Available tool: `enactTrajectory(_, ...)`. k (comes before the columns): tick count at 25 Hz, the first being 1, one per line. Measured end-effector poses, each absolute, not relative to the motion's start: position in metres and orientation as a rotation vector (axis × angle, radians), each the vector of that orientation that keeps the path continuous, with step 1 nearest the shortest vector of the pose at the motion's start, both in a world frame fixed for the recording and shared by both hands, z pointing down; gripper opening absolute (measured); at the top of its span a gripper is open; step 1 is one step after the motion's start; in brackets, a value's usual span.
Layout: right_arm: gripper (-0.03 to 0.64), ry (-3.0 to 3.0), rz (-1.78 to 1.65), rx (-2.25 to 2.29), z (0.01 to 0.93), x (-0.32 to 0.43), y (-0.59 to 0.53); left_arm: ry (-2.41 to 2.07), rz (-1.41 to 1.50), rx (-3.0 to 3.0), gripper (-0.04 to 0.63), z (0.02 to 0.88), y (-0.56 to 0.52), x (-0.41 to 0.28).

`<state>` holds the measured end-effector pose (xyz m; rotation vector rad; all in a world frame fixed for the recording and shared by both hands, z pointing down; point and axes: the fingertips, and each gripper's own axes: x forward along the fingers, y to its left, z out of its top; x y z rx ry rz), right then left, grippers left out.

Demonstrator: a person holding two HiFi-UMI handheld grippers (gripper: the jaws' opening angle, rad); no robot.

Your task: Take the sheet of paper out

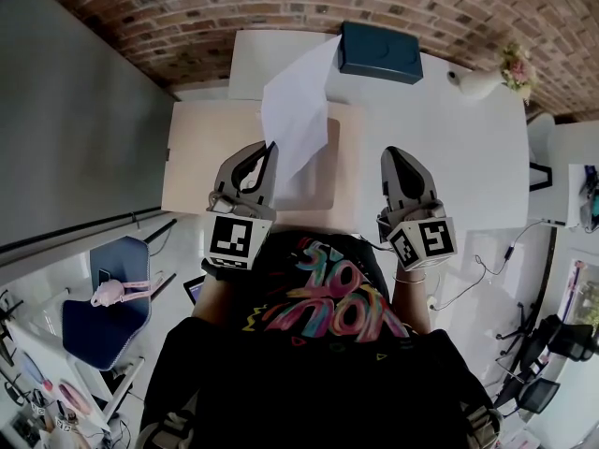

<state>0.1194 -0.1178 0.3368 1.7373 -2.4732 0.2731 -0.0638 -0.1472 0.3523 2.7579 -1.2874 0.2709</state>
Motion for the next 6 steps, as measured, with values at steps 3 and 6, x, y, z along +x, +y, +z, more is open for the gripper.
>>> enactTrajectory(3, 0.018, -2.485, 0.262, 1.728, 0.3359, 0.1178, -0.1193, -1.286, 0.268, 2.762, 0.025, 0.3516, -0.1484, -0.066)
enactTrajectory(6, 0.018, -2.484, 0.26, 1.725, 0.335, 0.1157, -0.1205, -1.279, 0.265, 2.769, 0.025, 0.3506, -0.15, -0.0689)
